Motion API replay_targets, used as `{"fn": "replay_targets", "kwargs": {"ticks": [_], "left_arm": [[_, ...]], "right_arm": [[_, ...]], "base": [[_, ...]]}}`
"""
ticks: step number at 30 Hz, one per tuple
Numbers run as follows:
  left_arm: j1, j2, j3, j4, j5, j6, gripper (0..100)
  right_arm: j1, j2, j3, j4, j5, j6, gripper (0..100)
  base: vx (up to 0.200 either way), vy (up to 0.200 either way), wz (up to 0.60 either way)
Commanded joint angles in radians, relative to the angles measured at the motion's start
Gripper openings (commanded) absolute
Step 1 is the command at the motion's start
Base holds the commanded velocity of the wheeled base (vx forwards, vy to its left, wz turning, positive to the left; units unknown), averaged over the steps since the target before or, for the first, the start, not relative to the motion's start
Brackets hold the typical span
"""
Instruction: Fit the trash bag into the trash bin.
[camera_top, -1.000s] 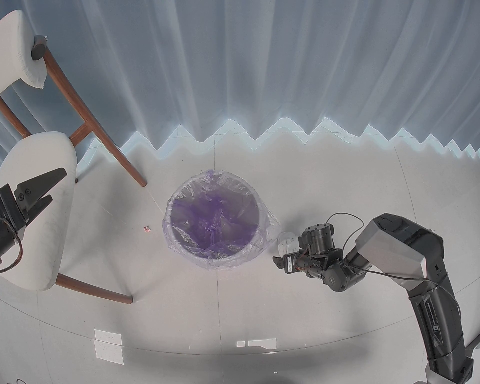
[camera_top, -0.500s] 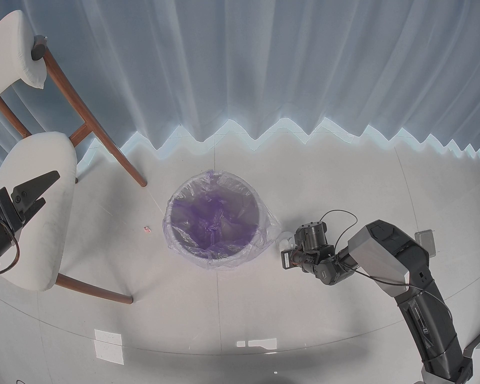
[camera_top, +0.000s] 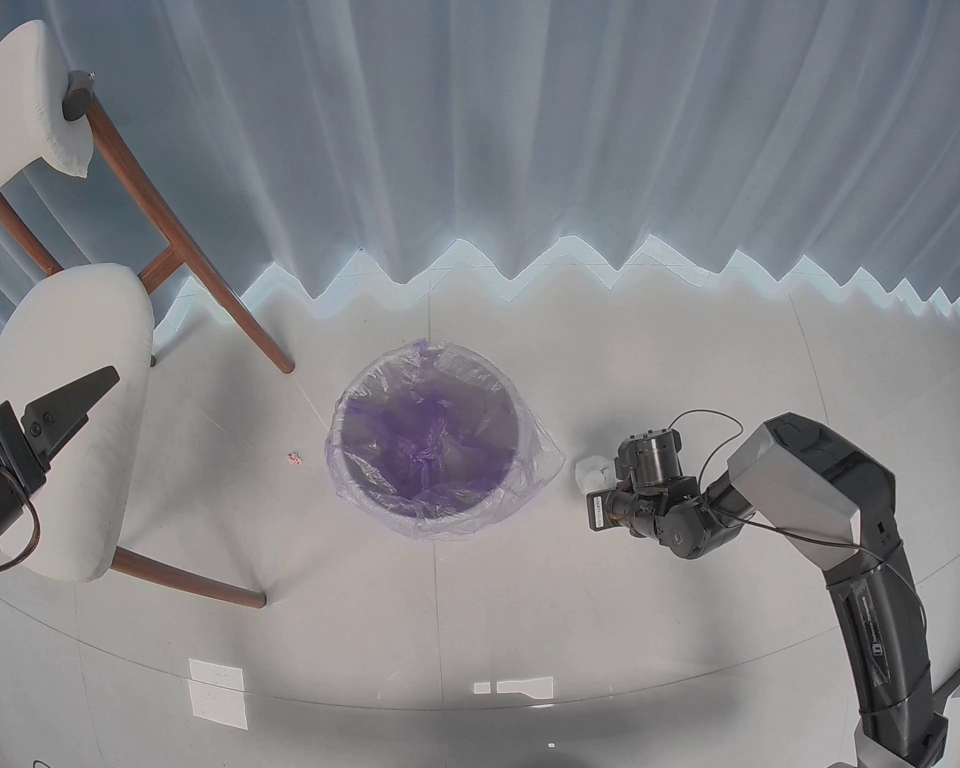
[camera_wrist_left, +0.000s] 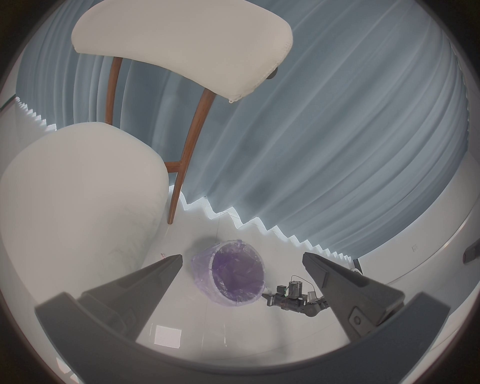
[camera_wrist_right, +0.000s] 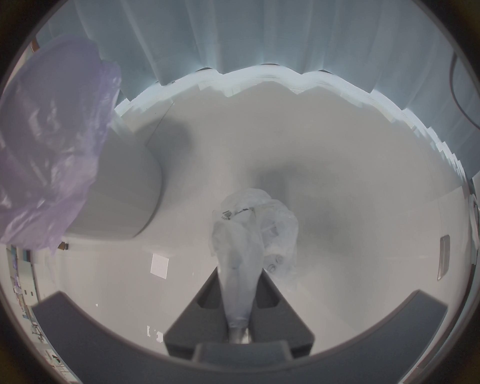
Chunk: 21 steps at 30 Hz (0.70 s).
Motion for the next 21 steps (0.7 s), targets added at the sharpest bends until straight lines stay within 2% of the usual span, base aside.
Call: {"fn": "replay_targets", "kwargs": {"ticks": [1, 5, 11, 13, 16, 18, 21], "left_arm": [[-0.004, -0.032, 0.015, 0.000, 0.002, 0.020, 100], [0.008, -0.046, 0.017, 0.006, 0.010, 0.031, 100], [0.008, -0.080, 0.027, 0.020, 0.029, 0.031, 100], [0.005, -0.084, 0.034, 0.040, 0.027, 0.034, 100], [0.002, -0.089, 0.027, 0.077, 0.029, 0.035, 100], [0.010, -0.087, 0.011, 0.098, 0.029, 0.035, 100], [0.013, -0.089, -0.014, 0.124, 0.033, 0.035, 100]], "right_arm": [[-0.032, -0.241, 0.361, -0.095, 0.029, 0.013, 0], [-0.036, -0.333, 0.620, -0.321, 0.061, 0.013, 0], [0.016, -0.468, 0.952, -0.643, 0.122, 0.017, 0], [0.036, -0.488, 1.001, -0.718, 0.148, 0.017, 0], [0.070, -0.510, 1.056, -0.835, 0.230, 0.017, 0], [0.088, -0.519, 1.093, -0.919, 0.287, 0.016, 0], [0.125, -0.522, 1.114, -0.994, 0.313, 0.017, 0]], "base": [[0.000, 0.000, 0.00], [0.000, 0.000, 0.00], [0.000, 0.000, 0.00], [0.000, 0.000, 0.00], [0.000, 0.000, 0.00], [0.200, 0.000, 0.00], [0.200, 0.000, 0.00]]}}
